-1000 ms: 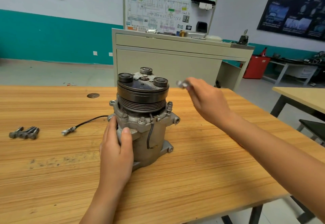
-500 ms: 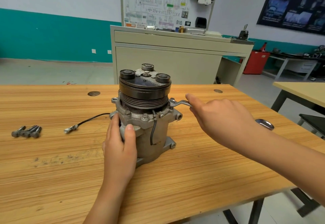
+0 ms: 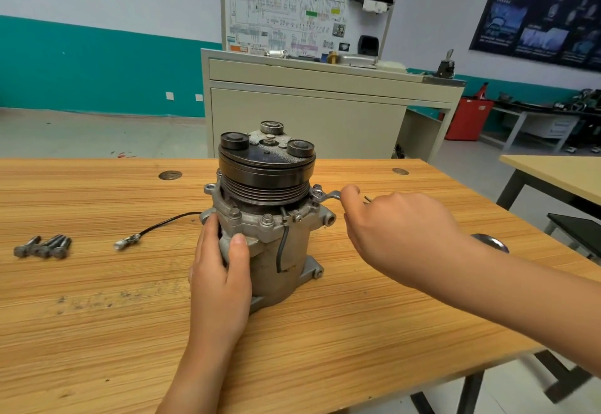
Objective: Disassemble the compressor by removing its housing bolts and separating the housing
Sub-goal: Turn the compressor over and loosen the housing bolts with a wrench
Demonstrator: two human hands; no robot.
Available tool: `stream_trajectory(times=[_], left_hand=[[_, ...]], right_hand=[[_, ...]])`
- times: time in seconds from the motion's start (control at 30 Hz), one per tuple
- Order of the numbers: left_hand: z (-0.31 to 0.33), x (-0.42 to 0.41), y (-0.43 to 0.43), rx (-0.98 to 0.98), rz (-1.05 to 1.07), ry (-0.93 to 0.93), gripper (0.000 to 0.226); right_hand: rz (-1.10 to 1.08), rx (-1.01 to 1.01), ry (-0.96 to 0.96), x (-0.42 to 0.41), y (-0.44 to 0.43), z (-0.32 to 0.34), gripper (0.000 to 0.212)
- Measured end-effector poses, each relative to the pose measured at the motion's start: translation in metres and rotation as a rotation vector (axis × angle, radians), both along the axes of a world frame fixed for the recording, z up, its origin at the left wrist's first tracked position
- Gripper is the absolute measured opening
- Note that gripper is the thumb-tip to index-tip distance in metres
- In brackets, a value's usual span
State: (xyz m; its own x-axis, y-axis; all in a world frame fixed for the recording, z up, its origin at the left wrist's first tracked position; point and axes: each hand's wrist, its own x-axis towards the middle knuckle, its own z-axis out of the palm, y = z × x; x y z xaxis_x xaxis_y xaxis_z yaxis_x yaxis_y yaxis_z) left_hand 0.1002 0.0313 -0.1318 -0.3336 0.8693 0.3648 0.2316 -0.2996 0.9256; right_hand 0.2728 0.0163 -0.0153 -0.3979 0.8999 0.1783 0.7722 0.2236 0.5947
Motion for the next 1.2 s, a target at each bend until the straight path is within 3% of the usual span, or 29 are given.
stream_trajectory(times=[0.13,0.3,0.6,0.7,0.83,0.93,1.03,1.07,1.13,1.2], left_hand=[[0.0,0.0,0.0,0.003,-0.006,-0.008,0.071],[-0.001,-0.001,0.0,0.007,-0.022,-0.024,0.07],[-0.002,-0.002,0.002,0.012,-0.023,-0.011,0.07],[-0.002,-0.002,0.002,0.011,-0.027,-0.016,0.069],[0.0,-0.001,0.001,0.004,-0.024,-0.031,0.07],[0.0,0.0,0.002,0.014,-0.022,-0.031,0.07],[-0.002,0.0,0.003,0.014,-0.024,-0.04,0.07],[-0.002,0.0,0.003,0.016,-0.018,-0.042,0.07],[-0.002,0.001,0.003,0.019,-0.006,-0.049,0.07],[-0.001,0.002,0.002,0.021,-0.008,-0.057,0.069]], right_hand=[[-0.018,0.007,-0.079,-0.008,0.0,0.0,0.053],[0.139,-0.07,-0.133,0.014,0.014,0.024,0.041],[0.33,0.0,-0.141,0.045,0.063,0.026,0.061],[0.519,0.069,0.075,0.05,0.081,0.011,0.054],[0.68,0.361,0.487,0.032,0.103,-0.031,0.031],[0.635,0.377,0.866,0.011,0.103,-0.058,0.029],[0.434,0.29,1.379,0.005,0.082,-0.064,0.04],[0.403,0.272,1.471,0.007,0.071,-0.062,0.043],[0.382,0.272,1.329,0.014,0.047,-0.05,0.045],[0.288,0.227,0.964,0.023,0.021,-0.035,0.046]])
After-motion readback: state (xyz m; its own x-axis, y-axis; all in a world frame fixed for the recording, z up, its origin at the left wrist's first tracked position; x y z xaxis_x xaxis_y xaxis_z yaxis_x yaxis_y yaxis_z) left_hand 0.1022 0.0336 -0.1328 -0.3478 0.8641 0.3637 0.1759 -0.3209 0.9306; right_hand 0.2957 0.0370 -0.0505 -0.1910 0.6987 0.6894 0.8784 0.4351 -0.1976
